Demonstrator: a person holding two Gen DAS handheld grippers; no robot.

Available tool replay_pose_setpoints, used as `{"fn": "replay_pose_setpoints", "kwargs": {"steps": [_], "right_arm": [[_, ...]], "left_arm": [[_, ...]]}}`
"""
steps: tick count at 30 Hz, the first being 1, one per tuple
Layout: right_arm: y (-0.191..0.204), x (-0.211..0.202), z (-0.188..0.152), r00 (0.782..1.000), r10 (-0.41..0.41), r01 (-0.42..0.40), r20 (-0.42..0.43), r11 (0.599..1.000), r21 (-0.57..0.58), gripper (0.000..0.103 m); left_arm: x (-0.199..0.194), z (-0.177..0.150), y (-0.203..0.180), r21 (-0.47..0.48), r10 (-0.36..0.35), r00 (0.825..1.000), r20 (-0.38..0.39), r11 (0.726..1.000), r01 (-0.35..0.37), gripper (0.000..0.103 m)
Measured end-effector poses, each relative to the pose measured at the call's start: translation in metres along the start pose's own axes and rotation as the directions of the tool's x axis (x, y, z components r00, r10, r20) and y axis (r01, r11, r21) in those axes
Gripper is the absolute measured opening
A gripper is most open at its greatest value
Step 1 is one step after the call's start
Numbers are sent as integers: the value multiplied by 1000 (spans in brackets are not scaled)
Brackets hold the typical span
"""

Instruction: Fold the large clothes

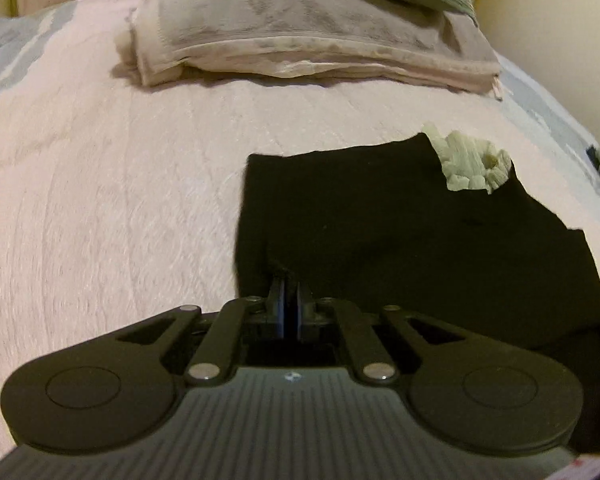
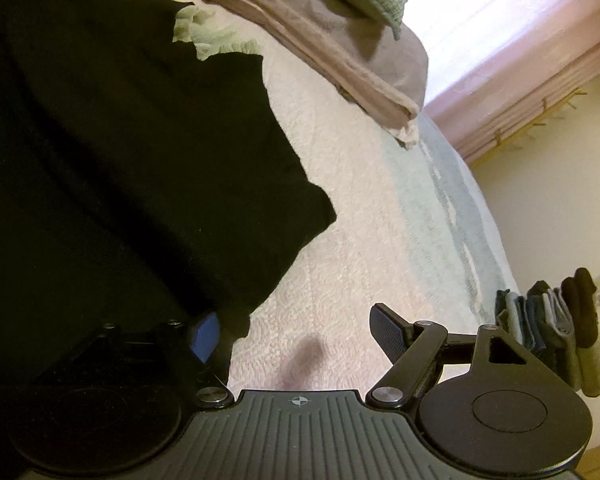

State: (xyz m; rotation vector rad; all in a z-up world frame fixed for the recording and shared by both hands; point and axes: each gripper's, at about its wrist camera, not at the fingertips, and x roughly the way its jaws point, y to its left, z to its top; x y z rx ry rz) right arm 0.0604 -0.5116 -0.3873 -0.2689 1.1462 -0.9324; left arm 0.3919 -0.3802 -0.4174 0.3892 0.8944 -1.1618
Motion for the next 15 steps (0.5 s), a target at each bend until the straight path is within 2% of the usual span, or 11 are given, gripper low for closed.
{"fn": "replay_pose_setpoints", "kwargs": {"steps": [3,5,6,7,8,10,12,14,15], "right_arm": [[-13,-12,5,994,102,-102,-28,995,-12,75],[-31,-30,11,977,210,-209,-34,978,28,75],[-41,-39,14,968,248,-246,-27,967,66,75],[-50,-47,18,960,279,-277,-5,955,109,75],[-65,-56,22,945,323,-326,47,927,187,75],[-85,-58,32,911,383,-412,151,848,335,75],[-91,-40,45,872,432,-490,231,751,443,70],[-85,-8,56,845,463,-531,267,670,518,46],[-81,12,60,841,475,-531,259,633,564,43]], "left_arm": [[2,3,1,30,33,999,-38,999,-32,8],[-4,13,-1,72,42,998,-35,997,-39,8],[-11,19,-1,82,44,999,-28,996,-42,11],[-18,24,1,79,46,999,-26,996,-43,23],[-24,28,3,70,45,999,-19,997,-43,27],[-39,39,5,47,37,999,21,998,-38,28],[-38,46,-5,62,-41,998,38,997,39,27],[-21,45,-30,147,-115,993,10,983,112,27],[-10,42,-43,201,-133,991,-3,971,131,27]]}}
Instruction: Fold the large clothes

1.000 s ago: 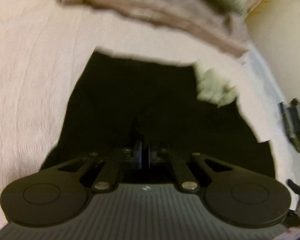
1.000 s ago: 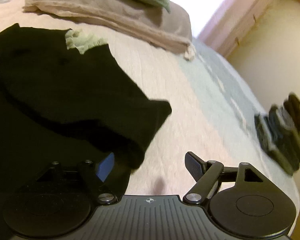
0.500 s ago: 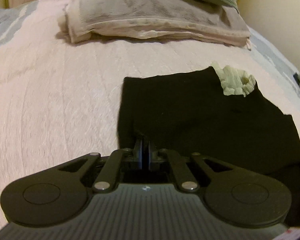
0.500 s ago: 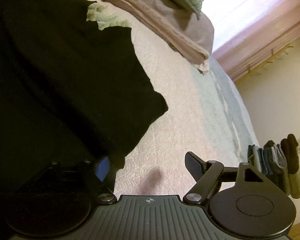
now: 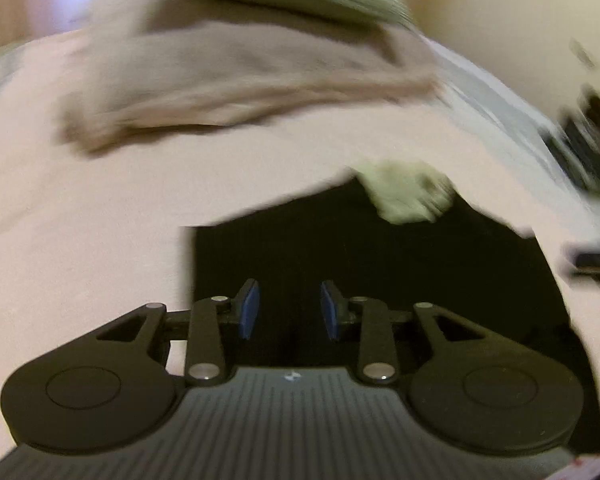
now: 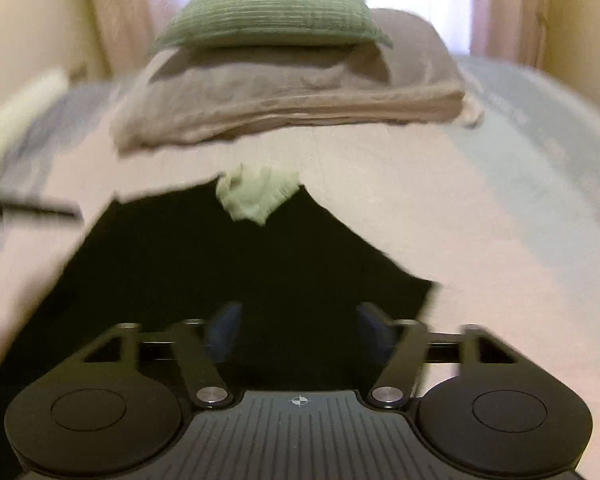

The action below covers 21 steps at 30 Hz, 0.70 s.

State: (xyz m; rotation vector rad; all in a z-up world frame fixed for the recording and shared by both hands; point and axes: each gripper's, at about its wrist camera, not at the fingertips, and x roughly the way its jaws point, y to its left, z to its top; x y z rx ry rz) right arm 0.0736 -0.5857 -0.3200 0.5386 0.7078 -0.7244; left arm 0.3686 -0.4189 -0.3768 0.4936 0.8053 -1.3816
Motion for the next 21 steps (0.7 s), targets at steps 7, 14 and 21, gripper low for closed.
{"fn": "replay_pose_setpoints", "kwargs": {"steps": [7,14,21], "right_arm": [[-31,36,-13,966,-257,260,-37,951,171,41],[52,-44,-89,963,-244,251,-113,966,59,45],[113,-111,-207,901,-326,348,-285,937,30,46]], "left_arm": [[40,-19,33,-86,84,996,-19,993,-85,15],[-23,-69,13,-44,47,996,-72,998,-51,18],[-100,-187,-25,-12,131,959,-252,990,-139,20]]}}
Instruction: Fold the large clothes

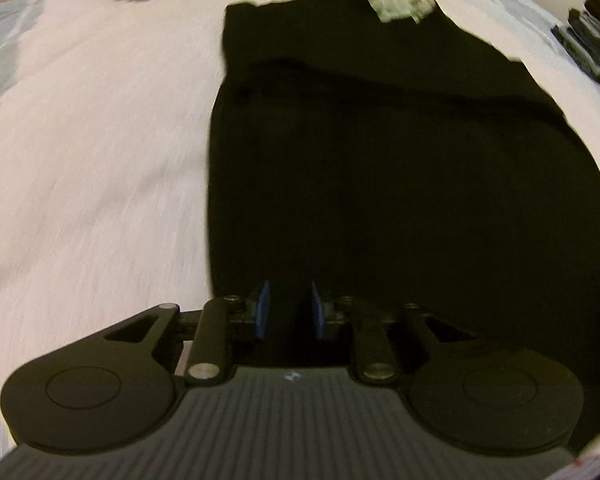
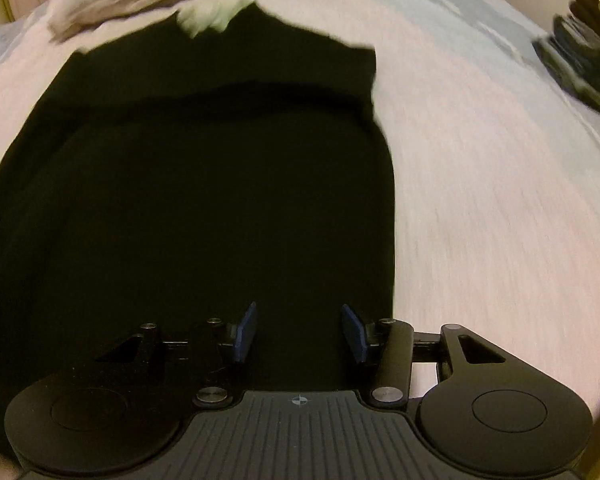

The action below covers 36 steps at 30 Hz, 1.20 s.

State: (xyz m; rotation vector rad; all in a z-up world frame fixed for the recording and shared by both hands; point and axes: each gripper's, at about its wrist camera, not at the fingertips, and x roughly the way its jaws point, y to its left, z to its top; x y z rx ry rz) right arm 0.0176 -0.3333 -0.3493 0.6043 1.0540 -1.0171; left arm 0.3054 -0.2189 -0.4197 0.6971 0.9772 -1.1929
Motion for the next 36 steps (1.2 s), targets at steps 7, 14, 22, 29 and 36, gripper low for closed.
{"fn": "replay_pose_setpoints", "kwargs": {"steps": [7,14,22,29,36], "right_arm": [[-4,-42,-81,972,31,-13,-234,997,79,48],[6,-143,-86,991,128,-125,-42,989,75,51],[21,-235,-116,978,193,-193,78,981,-5,71],[30,-283,-142,968,236,-235,80,972,-16,72],[38,-296,-142,968,242,-242,69,970,-7,72]], "left_arm": [[-62,-76,-7,-87,49,987,-155,994,-63,32],[-150,-75,-53,-56,73,987,-144,995,-82,46],[-256,-93,-94,-24,69,998,-15,997,-69,65],[-304,-121,-112,-5,45,999,11,999,-45,65],[-307,-120,-111,12,34,999,-6,999,-34,65]]}}
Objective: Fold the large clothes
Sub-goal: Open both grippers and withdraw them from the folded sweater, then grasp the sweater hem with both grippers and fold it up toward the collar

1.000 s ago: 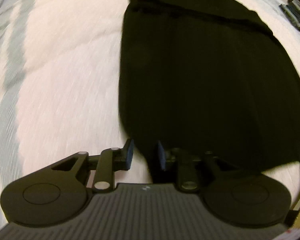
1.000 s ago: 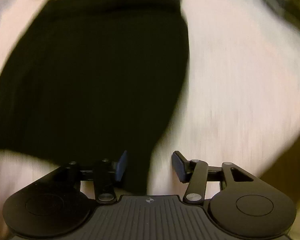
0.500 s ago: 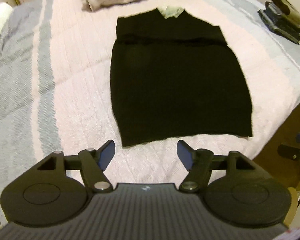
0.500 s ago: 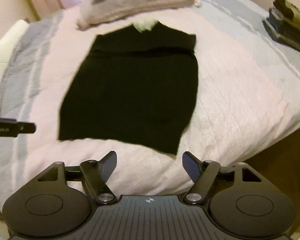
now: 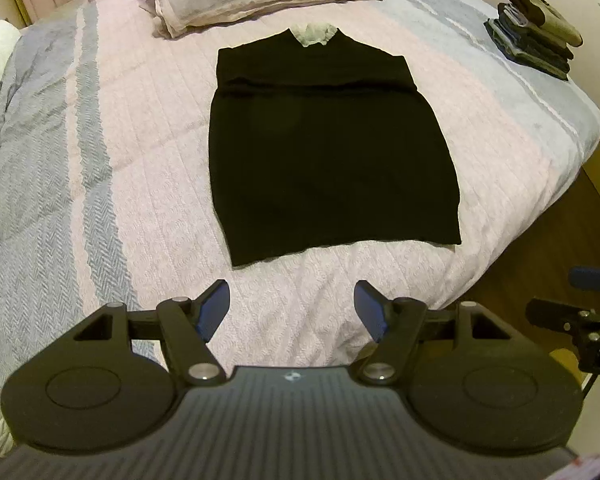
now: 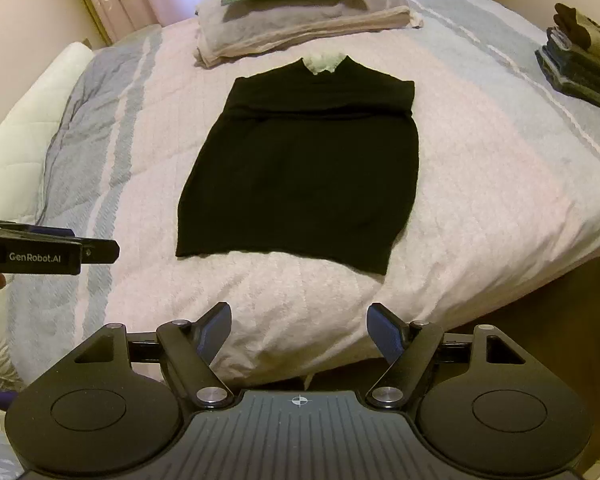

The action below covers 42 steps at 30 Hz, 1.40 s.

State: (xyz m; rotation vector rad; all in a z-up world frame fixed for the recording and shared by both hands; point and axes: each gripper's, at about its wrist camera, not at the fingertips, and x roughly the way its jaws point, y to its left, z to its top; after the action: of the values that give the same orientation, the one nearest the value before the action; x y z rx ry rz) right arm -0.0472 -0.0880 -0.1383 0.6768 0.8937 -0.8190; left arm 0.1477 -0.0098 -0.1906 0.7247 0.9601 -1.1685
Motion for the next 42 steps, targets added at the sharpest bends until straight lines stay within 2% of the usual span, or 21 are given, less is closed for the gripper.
{"fn": "replay_pose_setpoints", "kwargs": {"steps": [11,19,22,24,26,29,33,36,39,41,42], "right_arm": [[-2,16,24,1000,-10,10,-14,1000,19,72],[-13,20,26,1000,3,-1,-24,999,51,72],[-31,32,22,999,30,-27,-33,996,88,72],[-49,49,17,999,32,-25,-43,990,136,72],[-71,68,12,998,36,-24,-58,982,186,72],[-104,98,6,996,53,-34,-67,966,256,72],[-140,132,6,991,130,-115,-20,931,345,72],[-169,163,10,978,205,-203,42,877,436,71],[-195,195,13,961,263,-268,81,823,501,67],[-211,214,11,937,329,-337,117,765,549,64],[-216,221,9,926,356,-362,129,738,569,63]], "left_arm": [[15,24,5,22,3,1000,-27,1000,-2,65],[22,29,5,27,-14,999,-31,1000,15,66],[34,24,15,15,-56,998,9,998,56,87],[52,18,30,0,-75,996,40,997,75,88],[78,13,50,-57,-99,995,23,993,100,87],[127,5,91,-220,-202,979,-19,956,193,82],[185,2,125,-354,-290,957,9,894,274,79],[224,4,147,-432,-348,937,39,840,330,74],[250,6,164,-463,-389,919,54,806,369,73],[262,6,172,-460,-422,905,56,793,399,73],[269,7,177,-466,-447,892,66,777,424,73]]}}
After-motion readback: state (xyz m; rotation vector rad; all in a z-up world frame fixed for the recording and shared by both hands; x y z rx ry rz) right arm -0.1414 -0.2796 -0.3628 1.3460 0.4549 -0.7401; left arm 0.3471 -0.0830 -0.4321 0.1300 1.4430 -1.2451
